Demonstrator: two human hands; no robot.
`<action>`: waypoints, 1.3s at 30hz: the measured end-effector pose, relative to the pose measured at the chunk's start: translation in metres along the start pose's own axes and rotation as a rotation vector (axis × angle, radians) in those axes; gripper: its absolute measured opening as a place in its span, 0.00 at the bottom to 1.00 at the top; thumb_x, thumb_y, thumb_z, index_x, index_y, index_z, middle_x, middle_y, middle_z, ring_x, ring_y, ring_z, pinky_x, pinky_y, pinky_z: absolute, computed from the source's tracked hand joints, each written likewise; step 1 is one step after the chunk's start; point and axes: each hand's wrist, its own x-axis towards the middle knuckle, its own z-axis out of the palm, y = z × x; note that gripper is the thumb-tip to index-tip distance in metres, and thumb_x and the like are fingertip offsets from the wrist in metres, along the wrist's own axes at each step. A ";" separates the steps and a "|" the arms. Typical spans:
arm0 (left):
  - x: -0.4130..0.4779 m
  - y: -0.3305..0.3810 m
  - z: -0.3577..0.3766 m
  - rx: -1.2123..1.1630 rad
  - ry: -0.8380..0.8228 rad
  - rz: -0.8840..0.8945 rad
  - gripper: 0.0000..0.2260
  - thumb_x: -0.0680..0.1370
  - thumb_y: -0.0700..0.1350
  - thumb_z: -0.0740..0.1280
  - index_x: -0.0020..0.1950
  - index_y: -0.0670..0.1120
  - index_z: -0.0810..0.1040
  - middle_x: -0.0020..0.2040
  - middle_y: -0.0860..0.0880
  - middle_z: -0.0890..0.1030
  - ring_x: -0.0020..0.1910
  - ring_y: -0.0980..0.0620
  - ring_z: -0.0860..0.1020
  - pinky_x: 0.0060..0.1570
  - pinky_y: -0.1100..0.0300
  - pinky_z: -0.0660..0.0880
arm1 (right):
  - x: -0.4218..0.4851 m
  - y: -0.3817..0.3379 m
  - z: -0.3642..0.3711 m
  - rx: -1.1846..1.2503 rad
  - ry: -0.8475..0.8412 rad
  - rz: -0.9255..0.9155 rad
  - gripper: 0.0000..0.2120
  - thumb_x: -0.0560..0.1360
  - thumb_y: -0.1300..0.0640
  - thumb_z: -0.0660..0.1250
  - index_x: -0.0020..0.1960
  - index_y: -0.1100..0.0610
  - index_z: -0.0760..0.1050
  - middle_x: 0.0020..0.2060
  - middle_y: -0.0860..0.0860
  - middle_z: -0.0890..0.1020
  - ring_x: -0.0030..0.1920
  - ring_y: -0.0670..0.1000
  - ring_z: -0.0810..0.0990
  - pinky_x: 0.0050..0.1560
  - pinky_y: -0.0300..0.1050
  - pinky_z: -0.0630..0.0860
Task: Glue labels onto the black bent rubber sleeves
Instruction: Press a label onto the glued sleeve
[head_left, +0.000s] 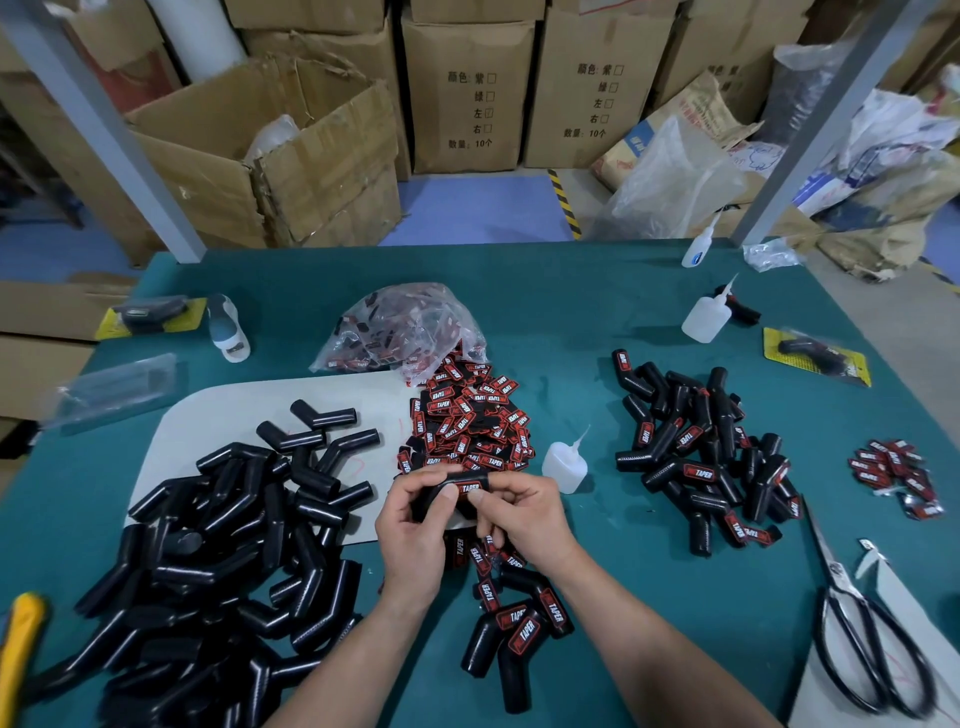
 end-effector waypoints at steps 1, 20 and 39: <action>0.000 0.000 0.001 0.005 0.001 -0.002 0.05 0.74 0.45 0.72 0.47 0.54 0.82 0.53 0.46 0.86 0.56 0.49 0.83 0.58 0.63 0.77 | 0.000 0.001 0.000 -0.008 0.008 0.003 0.05 0.74 0.53 0.73 0.48 0.53 0.86 0.25 0.54 0.81 0.19 0.46 0.71 0.22 0.35 0.68; -0.002 -0.004 0.004 0.119 -0.018 0.000 0.06 0.76 0.37 0.72 0.52 0.43 0.80 0.53 0.50 0.86 0.55 0.52 0.83 0.59 0.64 0.76 | 0.001 -0.003 0.000 0.018 0.028 -0.006 0.12 0.76 0.51 0.67 0.37 0.55 0.82 0.28 0.56 0.81 0.21 0.52 0.72 0.24 0.39 0.69; -0.002 -0.003 0.002 0.070 -0.025 0.033 0.06 0.74 0.45 0.72 0.49 0.45 0.80 0.51 0.47 0.86 0.54 0.49 0.84 0.58 0.62 0.77 | 0.002 0.000 0.001 -0.074 0.060 0.123 0.23 0.76 0.47 0.68 0.25 0.54 0.71 0.18 0.53 0.72 0.17 0.51 0.65 0.23 0.40 0.63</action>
